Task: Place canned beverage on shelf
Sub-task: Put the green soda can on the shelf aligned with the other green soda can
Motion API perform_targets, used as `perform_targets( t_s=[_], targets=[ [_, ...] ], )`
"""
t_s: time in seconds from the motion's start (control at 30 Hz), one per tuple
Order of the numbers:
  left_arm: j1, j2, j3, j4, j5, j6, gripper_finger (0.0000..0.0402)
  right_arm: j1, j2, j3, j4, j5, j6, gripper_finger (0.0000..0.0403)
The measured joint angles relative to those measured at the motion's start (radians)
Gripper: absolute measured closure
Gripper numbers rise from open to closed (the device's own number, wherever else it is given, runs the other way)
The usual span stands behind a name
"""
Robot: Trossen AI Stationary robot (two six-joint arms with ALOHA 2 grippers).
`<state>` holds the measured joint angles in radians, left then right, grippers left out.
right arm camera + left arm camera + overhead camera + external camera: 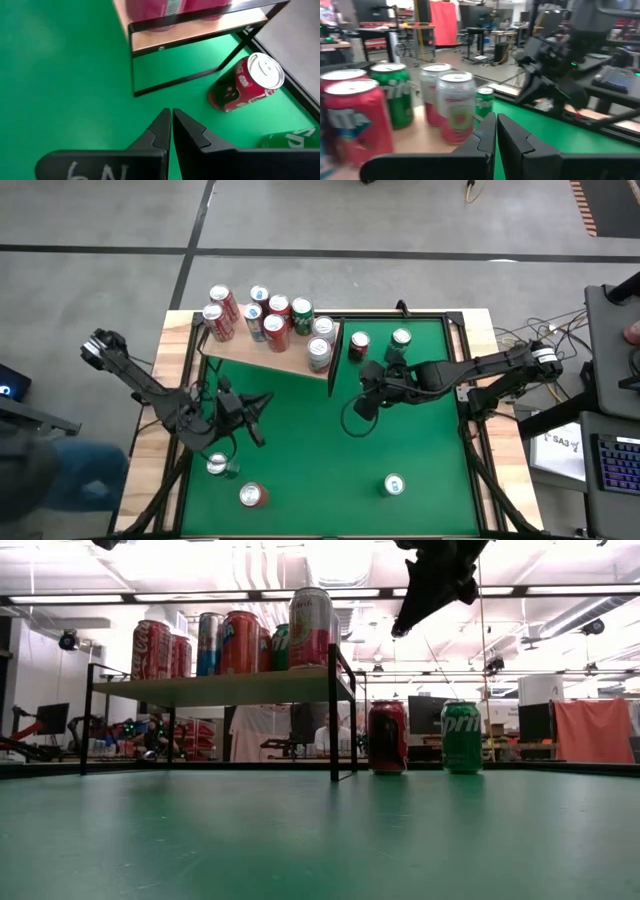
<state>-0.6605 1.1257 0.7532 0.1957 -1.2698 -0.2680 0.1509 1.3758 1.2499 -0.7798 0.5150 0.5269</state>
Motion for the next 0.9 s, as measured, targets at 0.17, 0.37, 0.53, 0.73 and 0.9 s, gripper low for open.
perform_targets(
  t_s=[0.17, 0.37, 0.53, 0.73, 0.9],
  targets=[
    [-0.039, 0.044, 0.000, 0.015, 0.000, -0.010, 0.0402, 0.011, -0.004, 0.000, -0.007, -0.001, 0.071, 0.0394],
    [-0.068, 0.087, 0.000, 0.028, -0.001, -0.046, 0.0402, -0.029, -0.007, 0.053, -0.289, -0.002, 0.228, 0.0394],
    [-0.069, 0.108, 0.000, 0.089, -0.003, 0.011, 0.0402, -0.153, -0.016, 0.110, -0.493, -0.015, 0.272, 0.0394],
    [-0.069, 0.092, 0.000, 0.152, -0.003, 0.123, 0.0402, -0.413, -0.032, 0.117, -0.460, -0.174, 0.074, 0.0394],
    [-0.069, 0.077, 0.000, 0.163, -0.004, 0.196, 0.0402, -0.637, -0.032, 0.116, -0.427, -0.312, -0.082, 0.0394]
  ],
)
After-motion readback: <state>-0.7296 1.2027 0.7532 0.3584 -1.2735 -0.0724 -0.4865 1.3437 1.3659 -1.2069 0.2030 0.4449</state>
